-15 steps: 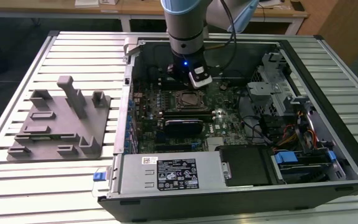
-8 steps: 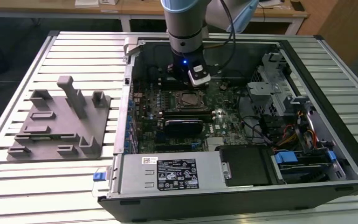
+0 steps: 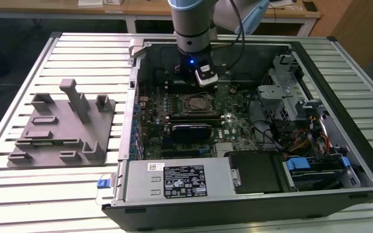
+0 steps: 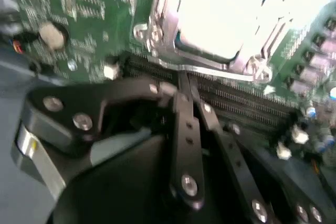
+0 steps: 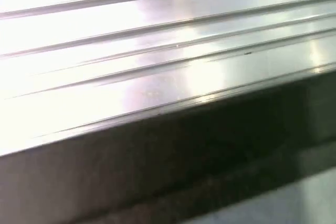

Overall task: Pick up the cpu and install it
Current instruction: 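Install the first cpu locking lever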

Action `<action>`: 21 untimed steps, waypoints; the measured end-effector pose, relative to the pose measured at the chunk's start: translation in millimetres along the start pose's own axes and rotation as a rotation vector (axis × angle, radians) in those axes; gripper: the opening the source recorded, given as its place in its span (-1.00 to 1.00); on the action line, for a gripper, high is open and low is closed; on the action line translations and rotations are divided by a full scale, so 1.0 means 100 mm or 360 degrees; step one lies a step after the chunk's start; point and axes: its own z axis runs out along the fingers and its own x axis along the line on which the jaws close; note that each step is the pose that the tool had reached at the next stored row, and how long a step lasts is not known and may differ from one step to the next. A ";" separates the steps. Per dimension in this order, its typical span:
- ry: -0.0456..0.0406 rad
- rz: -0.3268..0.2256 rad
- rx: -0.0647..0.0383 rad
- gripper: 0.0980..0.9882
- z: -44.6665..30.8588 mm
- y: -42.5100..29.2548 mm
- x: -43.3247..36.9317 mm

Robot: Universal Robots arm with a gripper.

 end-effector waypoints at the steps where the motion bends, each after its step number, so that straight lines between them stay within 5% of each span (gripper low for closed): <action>1: -0.0002 0.0009 0.0003 -0.98 0.003 0.001 0.000; 8: -0.0004 0.0018 0.0007 -0.98 -0.009 0.004 -0.001; 21: 0.0001 0.0022 -0.0010 -0.98 -0.109 0.012 -0.018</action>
